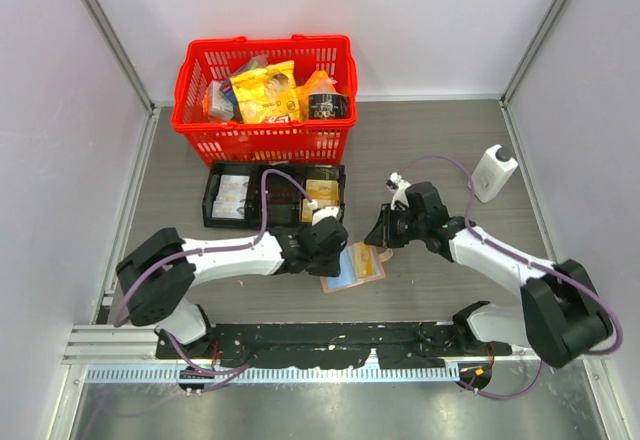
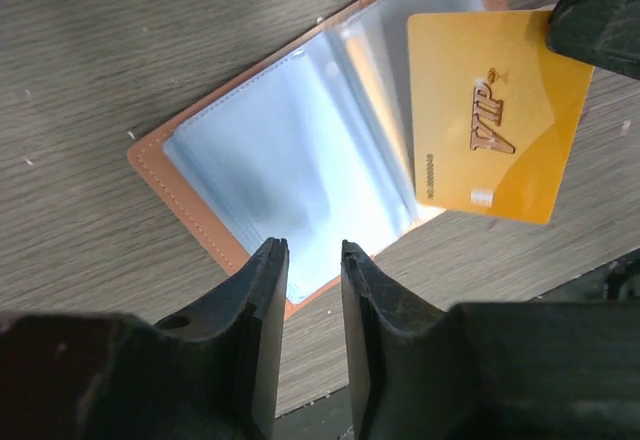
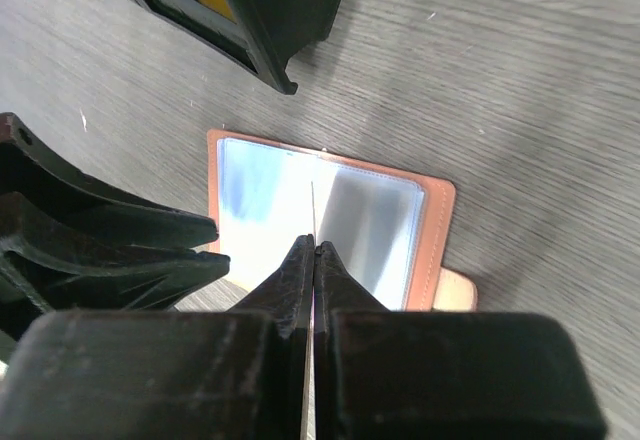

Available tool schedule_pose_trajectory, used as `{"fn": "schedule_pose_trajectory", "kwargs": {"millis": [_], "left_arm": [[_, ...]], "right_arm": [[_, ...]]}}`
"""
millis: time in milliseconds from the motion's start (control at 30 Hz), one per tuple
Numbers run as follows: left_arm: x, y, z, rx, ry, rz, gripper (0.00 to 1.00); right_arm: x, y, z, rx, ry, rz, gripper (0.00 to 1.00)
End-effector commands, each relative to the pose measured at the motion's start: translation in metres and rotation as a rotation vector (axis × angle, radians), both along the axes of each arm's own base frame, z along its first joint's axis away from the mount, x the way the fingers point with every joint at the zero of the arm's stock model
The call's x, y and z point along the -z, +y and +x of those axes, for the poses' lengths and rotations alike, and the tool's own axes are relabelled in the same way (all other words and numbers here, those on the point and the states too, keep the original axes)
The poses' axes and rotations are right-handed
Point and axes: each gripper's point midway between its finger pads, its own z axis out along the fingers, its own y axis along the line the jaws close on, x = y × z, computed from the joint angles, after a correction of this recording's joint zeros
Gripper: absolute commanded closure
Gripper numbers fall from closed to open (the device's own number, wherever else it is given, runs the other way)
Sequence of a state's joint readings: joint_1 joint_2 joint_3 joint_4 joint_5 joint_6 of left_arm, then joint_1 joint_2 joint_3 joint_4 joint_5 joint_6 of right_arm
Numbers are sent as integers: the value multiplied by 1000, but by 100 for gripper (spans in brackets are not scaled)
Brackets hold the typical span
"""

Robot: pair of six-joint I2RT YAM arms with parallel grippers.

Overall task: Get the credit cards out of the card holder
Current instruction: Remove the credit card from the card holder, then place the credit card in the storage box.

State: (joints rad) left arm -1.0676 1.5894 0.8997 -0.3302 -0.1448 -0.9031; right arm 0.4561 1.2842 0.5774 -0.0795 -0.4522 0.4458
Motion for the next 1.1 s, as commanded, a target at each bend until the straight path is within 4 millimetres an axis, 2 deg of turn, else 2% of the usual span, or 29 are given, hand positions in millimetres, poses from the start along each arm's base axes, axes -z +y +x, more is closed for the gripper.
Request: {"fn": "schedule_pose_trajectory", "kwargs": {"millis": [0, 133, 233, 267, 333, 433, 467, 567, 600, 633, 667, 700, 733, 767, 800, 833, 933, 1033, 1067], "left_arm": [[-47, -4, 17, -53, -92, -93, 65], [-84, 2, 34, -109, -147, -170, 53], [-109, 23, 50, -169, -187, -205, 43], [-117, 31, 55, -188, -200, -219, 40], [-136, 55, 69, -241, -238, -242, 36], [-157, 92, 80, -294, -296, -232, 30], [-162, 109, 88, -332, -318, -216, 28], [-174, 152, 96, -391, -382, -160, 18], [-179, 166, 99, -407, -404, -134, 11], [-180, 179, 100, -416, -413, -101, 8], [-182, 194, 100, -429, -421, -65, 6], [-184, 206, 102, -446, -426, -45, 4], [-185, 219, 104, -464, -427, -22, 4], [-187, 230, 106, -482, -432, -6, 4], [-188, 240, 107, -495, -441, 21, 4], [-191, 253, 107, -541, -469, 67, 4], [-189, 267, 106, -584, -518, 109, 4], [-174, 286, 102, -649, -564, 168, 4], [-168, 289, 100, -655, -562, 180, 4]], "right_arm": [[-22, -22, 8, 98, -86, -76, 99], [-57, -32, 18, 204, -169, -58, 99], [-92, -33, 24, 292, -241, 37, 99], [-98, -35, 27, 322, -258, 47, 99], [-120, -38, 33, 397, -307, 110, 99], [-144, -38, 41, 498, -356, 210, 99], [-148, -42, 46, 543, -379, 216, 99], [-174, -31, 54, 594, -454, 294, 99], [-176, -25, 53, 607, -471, 287, 99], [-186, -29, 60, 658, -511, 284, 99], [-187, -15, 57, 640, -519, 286, 99], [-194, -17, 60, 685, -553, 275, 99], [-193, -6, 60, 678, -560, 271, 99], [-197, -7, 63, 720, -577, 266, 99], [-197, 3, 63, 717, -580, 276, 99], [-191, 4, 69, 755, -583, 250, 99], [-190, 20, 73, 800, -593, 252, 99], [-179, 29, 80, 882, -623, 191, 99], [-183, 36, 79, 890, -631, 200, 99]]}}
